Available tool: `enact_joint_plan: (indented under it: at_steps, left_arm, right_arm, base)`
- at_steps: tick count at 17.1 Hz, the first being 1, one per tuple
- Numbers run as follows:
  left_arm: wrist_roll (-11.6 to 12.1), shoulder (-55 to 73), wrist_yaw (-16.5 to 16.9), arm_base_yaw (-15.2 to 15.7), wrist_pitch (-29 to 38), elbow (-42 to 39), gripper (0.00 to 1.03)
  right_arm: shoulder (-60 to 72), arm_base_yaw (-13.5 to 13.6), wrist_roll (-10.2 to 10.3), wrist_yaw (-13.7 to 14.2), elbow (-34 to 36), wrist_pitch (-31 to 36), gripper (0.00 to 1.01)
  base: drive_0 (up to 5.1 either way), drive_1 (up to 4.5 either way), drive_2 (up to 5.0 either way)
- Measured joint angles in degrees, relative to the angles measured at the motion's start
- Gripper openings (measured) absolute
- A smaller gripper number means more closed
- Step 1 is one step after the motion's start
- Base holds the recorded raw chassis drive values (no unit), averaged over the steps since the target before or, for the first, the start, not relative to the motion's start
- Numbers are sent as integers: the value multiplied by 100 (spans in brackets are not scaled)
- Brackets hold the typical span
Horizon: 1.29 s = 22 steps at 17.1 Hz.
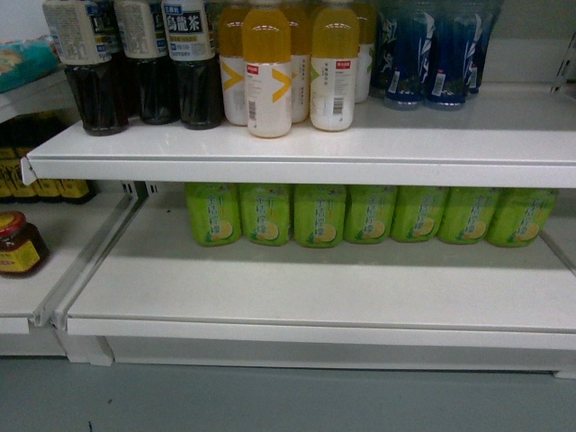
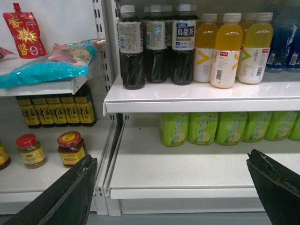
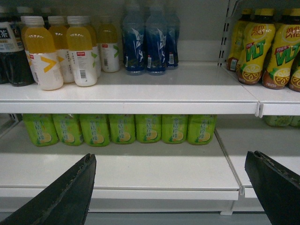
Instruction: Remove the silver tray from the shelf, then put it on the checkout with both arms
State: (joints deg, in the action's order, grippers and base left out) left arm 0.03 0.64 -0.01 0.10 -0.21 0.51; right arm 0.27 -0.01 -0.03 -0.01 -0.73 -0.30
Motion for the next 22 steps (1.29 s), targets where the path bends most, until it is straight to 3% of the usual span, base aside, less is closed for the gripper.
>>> enact_joint_plan:
  at_steps: [22]
  left_arm:
    - [-2, 0, -7, 0, -11, 0, 98]
  right_arm:
    - [0, 0, 0, 0, 0, -2, 98]
  base:
    - [0, 0, 0]
